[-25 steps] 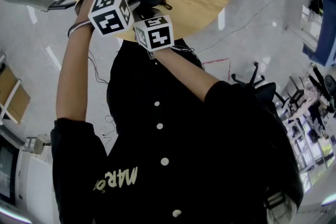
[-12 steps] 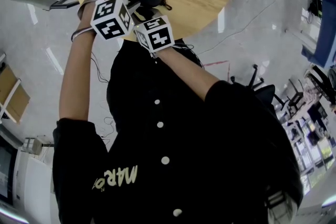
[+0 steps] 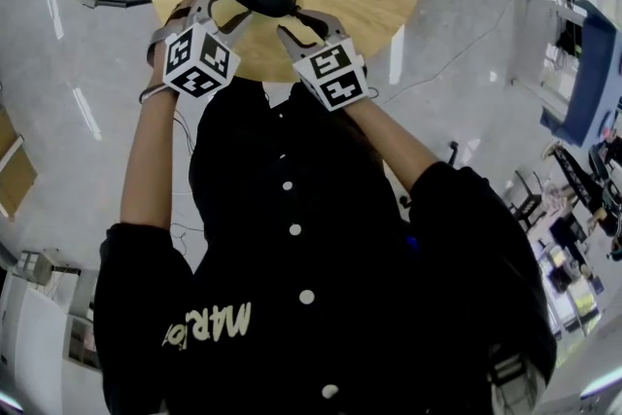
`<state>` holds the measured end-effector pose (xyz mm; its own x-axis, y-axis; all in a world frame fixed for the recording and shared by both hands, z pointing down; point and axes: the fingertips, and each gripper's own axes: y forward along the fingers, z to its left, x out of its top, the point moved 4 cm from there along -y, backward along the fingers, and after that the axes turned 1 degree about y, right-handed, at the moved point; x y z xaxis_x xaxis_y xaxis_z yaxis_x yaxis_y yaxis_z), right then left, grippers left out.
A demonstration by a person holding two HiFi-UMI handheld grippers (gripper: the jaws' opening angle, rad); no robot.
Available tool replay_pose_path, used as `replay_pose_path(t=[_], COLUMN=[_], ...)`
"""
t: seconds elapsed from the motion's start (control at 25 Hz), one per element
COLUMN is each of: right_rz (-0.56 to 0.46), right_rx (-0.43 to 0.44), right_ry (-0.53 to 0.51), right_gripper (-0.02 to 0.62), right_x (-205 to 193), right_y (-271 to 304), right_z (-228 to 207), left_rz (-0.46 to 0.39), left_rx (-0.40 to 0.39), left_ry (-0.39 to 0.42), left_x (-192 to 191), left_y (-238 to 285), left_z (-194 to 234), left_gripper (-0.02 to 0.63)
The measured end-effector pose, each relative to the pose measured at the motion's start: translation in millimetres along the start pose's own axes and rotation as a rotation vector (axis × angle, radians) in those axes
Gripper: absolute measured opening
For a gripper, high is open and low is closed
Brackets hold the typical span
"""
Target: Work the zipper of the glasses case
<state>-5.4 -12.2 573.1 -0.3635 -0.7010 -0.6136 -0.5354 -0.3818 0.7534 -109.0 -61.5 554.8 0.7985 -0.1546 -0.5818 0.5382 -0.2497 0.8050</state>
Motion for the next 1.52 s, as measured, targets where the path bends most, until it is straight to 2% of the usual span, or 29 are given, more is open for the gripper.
replay_pose_path(t=[0.2, 0.44, 0.6, 0.88, 1.12, 1.32, 1.44, 1.52], right_rz=[-0.005, 0.047, 0.104, 0.186, 0.209, 0.205, 0.208, 0.212], right_rx=[0.007, 0.081, 0.089, 0.078, 0.107, 0.124, 0.124, 0.123], right_ry=[-0.124, -0.256, -0.324, -0.357, -0.306, -0.312, -0.317, -0.317], right_gripper=[0.150, 0.152, 0.142, 0.138, 0.141, 0.141, 0.141, 0.141], right_x=[22, 50, 60, 57, 61, 61, 61, 61], right_y=[2, 21, 35, 49, 51, 50, 52, 52], right_z=[-1, 6, 12, 12, 11, 11, 11, 11], left_rz=[0.000, 0.019, 0.018, 0.008, 0.025, 0.040, 0.054, 0.061], left_rx=[0.067, 0.161, 0.189, 0.154, 0.110, 0.125, 0.114, 0.114], left_ry=[-0.173, -0.296, -0.393, -0.403, -0.458, -0.455, -0.460, -0.464], left_x=[-24, -38, -42, -44, -50, -47, -45, -44], left_y=[-10, -1, 12, 30, 37, 41, 44, 44], left_z=[-17, -31, -32, -29, -29, -30, -32, -32], left_gripper=[0.190, 0.190, 0.183, 0.161, 0.132, 0.111, 0.044, 0.029])
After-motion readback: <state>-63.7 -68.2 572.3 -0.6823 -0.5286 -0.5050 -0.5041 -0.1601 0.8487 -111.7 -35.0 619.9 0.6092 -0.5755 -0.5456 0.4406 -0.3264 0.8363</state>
